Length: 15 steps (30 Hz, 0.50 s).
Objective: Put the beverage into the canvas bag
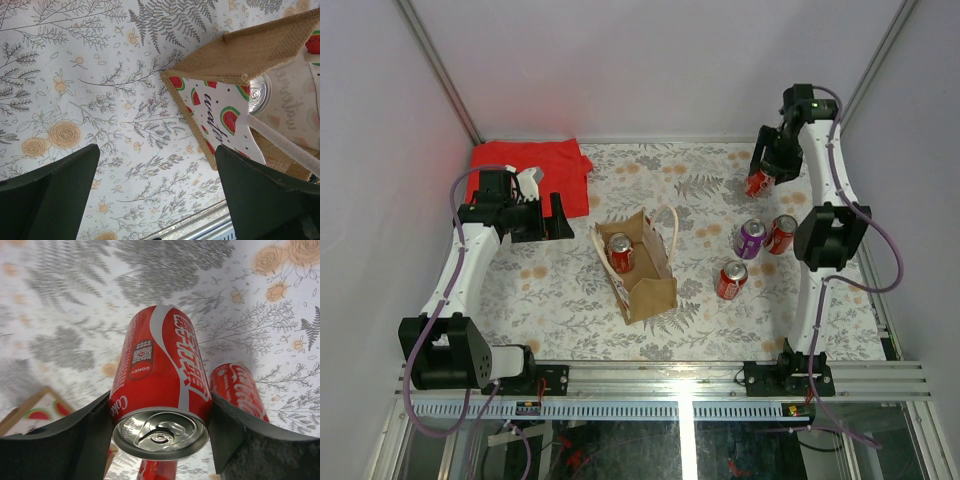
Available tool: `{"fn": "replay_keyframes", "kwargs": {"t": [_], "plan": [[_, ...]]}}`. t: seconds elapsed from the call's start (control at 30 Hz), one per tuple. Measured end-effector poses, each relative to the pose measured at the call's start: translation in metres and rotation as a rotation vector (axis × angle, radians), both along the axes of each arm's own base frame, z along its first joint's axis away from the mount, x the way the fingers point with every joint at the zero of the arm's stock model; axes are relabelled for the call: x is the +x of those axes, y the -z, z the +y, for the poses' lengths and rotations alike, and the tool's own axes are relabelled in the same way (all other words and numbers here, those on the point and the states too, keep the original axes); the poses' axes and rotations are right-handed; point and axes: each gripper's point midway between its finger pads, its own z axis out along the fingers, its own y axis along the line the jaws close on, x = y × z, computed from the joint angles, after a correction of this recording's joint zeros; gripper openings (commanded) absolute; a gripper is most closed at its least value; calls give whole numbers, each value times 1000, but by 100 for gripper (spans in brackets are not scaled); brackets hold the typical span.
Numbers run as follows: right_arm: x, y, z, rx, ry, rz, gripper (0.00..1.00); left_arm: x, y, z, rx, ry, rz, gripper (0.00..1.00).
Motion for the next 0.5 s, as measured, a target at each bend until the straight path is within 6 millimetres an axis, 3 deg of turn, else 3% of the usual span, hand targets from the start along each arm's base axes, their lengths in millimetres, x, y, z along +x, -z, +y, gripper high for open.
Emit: {"fn": "replay_keyframes", "kwargs": {"t": [0.27, 0.4, 0.5], "plan": [[-9, -134, 35, 188, -26, -345, 0, 0, 0, -1, -5, 2, 0, 100], [-20, -174, 61, 243, -75, -441, 0, -1, -1, -2, -13, 3, 2, 100], [-31, -191, 99, 279, -148, -475, 0, -1, -1, -3, -17, 3, 3, 100]]}}
